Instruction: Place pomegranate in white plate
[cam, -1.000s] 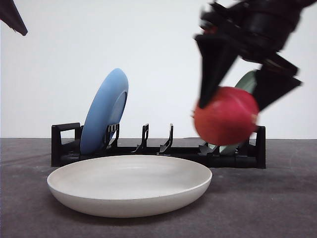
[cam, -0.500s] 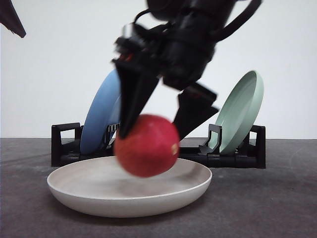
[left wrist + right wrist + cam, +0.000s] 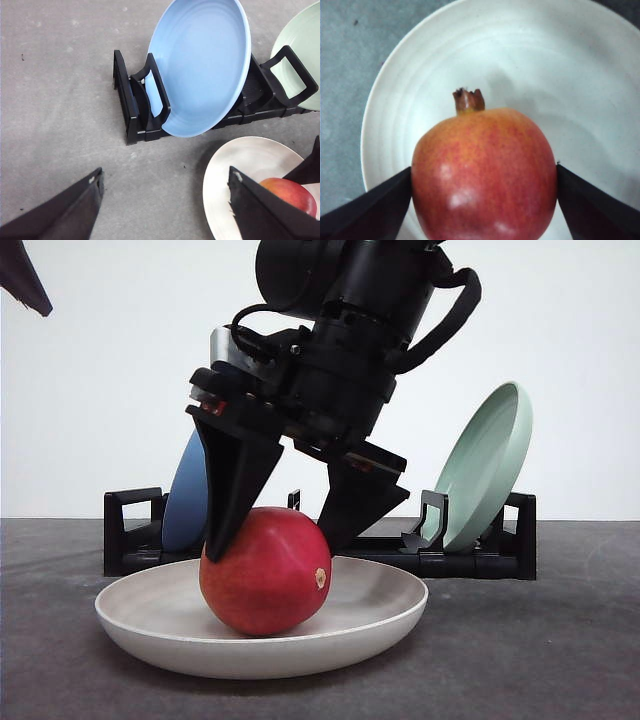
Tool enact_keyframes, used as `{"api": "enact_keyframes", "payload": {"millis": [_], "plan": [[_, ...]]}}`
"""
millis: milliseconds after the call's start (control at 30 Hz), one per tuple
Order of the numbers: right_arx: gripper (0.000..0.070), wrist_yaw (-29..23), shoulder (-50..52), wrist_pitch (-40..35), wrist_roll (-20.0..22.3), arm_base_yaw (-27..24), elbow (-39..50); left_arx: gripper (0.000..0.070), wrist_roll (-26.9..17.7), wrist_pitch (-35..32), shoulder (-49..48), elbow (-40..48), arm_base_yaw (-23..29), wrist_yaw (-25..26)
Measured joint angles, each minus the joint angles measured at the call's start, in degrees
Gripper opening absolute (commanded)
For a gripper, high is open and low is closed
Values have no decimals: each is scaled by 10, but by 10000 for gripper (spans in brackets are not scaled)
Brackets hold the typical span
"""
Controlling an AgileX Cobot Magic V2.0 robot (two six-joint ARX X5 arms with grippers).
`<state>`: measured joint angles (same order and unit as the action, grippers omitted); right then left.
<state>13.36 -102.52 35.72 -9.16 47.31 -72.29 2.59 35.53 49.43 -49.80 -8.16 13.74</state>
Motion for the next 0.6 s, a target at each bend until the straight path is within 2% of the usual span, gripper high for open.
{"api": "enact_keyframes", "payload": {"millis": [67,267,400,600], "plan": [[699,1,0,-1,0,-1,0,473,0,0,0,0,0,0],[700,1,3,-28,15,1,0,473,0,0,5,0,0,0],[700,1,47,-91,24,3,30,473,0,1,11,0,0,0],[691,1,161,-205,29,-5,138,473,0,1,17,0,0,0]]}}
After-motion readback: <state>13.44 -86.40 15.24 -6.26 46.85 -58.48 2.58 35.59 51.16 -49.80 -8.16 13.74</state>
